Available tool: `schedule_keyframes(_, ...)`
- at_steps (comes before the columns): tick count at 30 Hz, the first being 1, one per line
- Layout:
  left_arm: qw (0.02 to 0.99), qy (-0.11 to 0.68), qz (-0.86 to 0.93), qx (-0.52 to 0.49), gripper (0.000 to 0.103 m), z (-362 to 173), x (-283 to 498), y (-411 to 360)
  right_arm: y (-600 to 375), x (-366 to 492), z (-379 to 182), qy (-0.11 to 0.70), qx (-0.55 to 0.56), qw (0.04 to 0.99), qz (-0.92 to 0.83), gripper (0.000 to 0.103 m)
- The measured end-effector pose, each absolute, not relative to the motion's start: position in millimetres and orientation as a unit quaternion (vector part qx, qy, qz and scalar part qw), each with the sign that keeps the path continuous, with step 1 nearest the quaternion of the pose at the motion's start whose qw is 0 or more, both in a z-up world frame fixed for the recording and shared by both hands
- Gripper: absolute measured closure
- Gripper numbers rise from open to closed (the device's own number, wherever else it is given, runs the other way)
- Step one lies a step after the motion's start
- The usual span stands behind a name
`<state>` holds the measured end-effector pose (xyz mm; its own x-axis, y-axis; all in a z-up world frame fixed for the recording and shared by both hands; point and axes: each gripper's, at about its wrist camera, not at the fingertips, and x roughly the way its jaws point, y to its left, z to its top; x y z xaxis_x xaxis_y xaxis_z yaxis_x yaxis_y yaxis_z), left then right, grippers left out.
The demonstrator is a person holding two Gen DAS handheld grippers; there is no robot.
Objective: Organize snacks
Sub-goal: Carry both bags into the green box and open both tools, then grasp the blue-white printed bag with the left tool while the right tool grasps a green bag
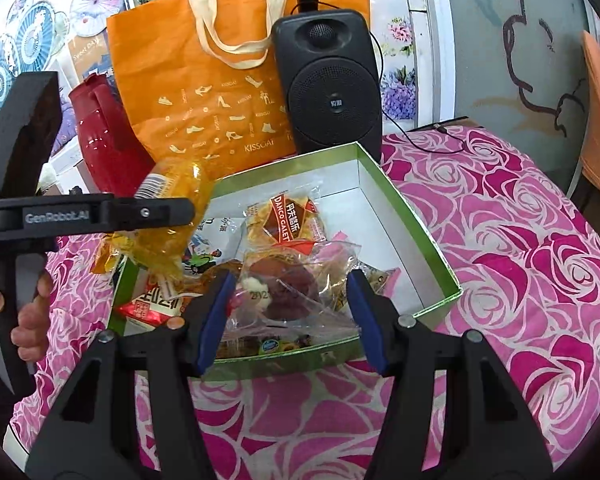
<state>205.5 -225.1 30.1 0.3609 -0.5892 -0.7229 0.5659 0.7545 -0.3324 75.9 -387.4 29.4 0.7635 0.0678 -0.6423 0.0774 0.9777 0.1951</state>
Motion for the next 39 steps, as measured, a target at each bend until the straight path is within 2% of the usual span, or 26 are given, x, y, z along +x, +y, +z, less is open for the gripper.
schedule_keyframes(6,0.823,0.452,-0.345,-0.016,0.058,17.2,215.1,-230.2,-388.9,90.6,16.3,0.353,0.099,0.930,0.004,0.043)
schedule_keyframes(7,0.822,0.452,-0.345,-0.017,0.041,15.8,216.8,-229.8,-387.8,93.4,13.2,0.357,0.093,0.929,0.006,0.039)
schedule_keyframes(8,0.824,0.453,-0.340,-0.021,0.018,14.4,217.4,-227.6,-386.2,94.9,11.1,0.361,0.086,0.929,0.008,0.032)
schedule_keyframes(9,0.831,0.449,-0.329,-0.023,0.012,14.3,217.6,-225.6,-384.2,95.6,9.5,0.362,0.077,0.929,0.004,0.012)
schedule_keyframes(10,0.839,0.439,-0.321,-0.023,0.012,15.3,216.8,-223.2,-381.7,95.0,9.1,0.359,0.066,0.931,-0.002,0.000)
schedule_keyframes(18,0.853,0.428,-0.299,-0.027,0.012,20.4,212.5,-204.8,-370.5,96.9,8.1,0.371,0.047,0.928,0.001,0.000)
schedule_keyframes(31,0.874,0.385,-0.295,-0.030,0.012,58.5,171.5,-171.5,-338.9,75.0,44.1,0.337,0.031,0.940,0.025,0.000)
schedule_keyframes(39,0.889,0.371,-0.264,-0.052,0.012,67.7,138.4,-101.0,-301.6,61.9,53.8,0.335,0.012,0.940,0.066,0.000)
